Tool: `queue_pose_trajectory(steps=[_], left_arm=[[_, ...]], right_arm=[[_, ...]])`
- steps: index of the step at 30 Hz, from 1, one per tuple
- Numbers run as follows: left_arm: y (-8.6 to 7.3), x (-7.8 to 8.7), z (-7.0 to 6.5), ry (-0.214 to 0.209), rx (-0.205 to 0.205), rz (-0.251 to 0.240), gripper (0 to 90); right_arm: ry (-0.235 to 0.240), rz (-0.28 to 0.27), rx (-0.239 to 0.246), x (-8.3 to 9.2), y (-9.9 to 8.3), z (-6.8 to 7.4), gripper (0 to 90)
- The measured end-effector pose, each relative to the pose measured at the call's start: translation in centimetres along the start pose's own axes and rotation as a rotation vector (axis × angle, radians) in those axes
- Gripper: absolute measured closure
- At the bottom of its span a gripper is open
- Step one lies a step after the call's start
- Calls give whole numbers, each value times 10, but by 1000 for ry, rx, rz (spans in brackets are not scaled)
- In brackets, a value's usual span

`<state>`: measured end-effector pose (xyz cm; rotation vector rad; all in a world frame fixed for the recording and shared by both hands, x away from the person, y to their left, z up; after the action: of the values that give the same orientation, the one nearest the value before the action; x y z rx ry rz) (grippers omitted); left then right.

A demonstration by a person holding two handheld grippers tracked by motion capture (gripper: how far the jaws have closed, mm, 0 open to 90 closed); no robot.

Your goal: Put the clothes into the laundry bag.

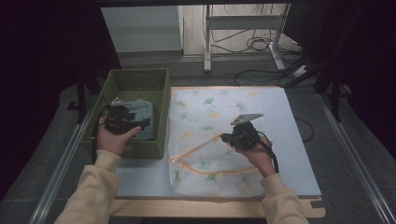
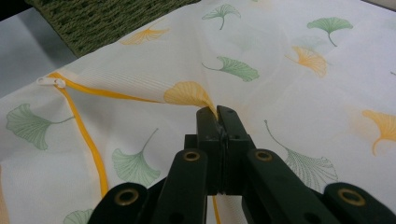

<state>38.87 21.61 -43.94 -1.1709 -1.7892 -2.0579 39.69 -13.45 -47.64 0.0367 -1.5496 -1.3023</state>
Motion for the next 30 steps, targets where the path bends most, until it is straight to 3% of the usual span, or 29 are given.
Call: queue_pose_trajectory(steps=[10, 20, 30], left_arm=[[7, -15, 10, 29, 18, 27, 283], [15, -25, 18, 54, 10, 48, 269], [15, -42, 27, 85, 36, 71, 259]], right_arm=[[0, -1, -4, 0, 0, -1, 885], [0, 0, -6, -1, -1, -2, 884], [1, -2, -8, 0, -1, -3, 884]])
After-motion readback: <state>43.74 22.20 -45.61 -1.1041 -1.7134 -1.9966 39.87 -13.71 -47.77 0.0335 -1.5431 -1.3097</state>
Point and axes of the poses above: each handheld gripper's, and its own axes: x roughly backward along the jaws, y roughly out of its top, z roughly to its left, the point moved 5 cm from there along -x, roughly forward along the jaws, and after that the axes turned 8 degrees about -x, right-handed, at the moved point
